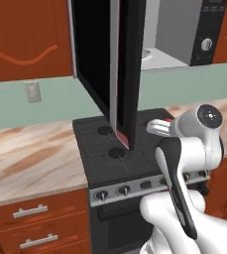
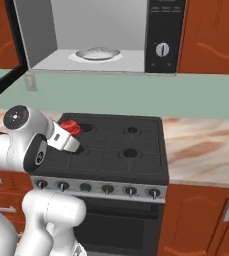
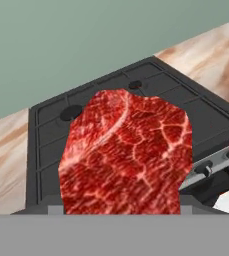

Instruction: Transport the steak from the fridge to the microwave and turn on the microwave.

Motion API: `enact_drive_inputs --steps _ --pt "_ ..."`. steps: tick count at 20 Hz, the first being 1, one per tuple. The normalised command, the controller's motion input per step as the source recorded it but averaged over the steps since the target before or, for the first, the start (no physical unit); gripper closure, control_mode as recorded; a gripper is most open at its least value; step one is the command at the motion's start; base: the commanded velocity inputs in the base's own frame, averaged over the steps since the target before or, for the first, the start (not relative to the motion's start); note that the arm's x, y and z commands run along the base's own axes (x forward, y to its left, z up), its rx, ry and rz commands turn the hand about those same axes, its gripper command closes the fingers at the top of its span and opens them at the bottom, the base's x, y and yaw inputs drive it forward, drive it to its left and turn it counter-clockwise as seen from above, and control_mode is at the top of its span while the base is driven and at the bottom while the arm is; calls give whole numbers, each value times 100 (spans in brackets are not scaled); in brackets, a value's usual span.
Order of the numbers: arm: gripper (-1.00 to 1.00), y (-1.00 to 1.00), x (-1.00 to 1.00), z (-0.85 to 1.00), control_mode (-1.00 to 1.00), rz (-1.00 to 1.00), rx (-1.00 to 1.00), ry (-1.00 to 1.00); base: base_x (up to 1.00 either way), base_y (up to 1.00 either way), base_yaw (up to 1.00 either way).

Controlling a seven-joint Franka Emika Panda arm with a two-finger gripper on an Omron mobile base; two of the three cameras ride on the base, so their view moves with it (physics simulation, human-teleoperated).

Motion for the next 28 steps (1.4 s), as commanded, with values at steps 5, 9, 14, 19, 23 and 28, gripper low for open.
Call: enact_drive_inputs --steps 5,9,14,19,23,28 --pt "100 0 0 0 100 0 0 0 35 -35 30" --pt "100 0 0 0 100 0 0 0 43 -37 27" --pt "100 0 0 0 100 0 0 0 44 -37 25" --pt "100 0 0 0 100 0 0 0 17 -32 22" --pt "100 0 0 0 100 0 0 0 0 -22 16" --pt "100 -8 0 -6 -100 8 -7 0 0 -3 2"
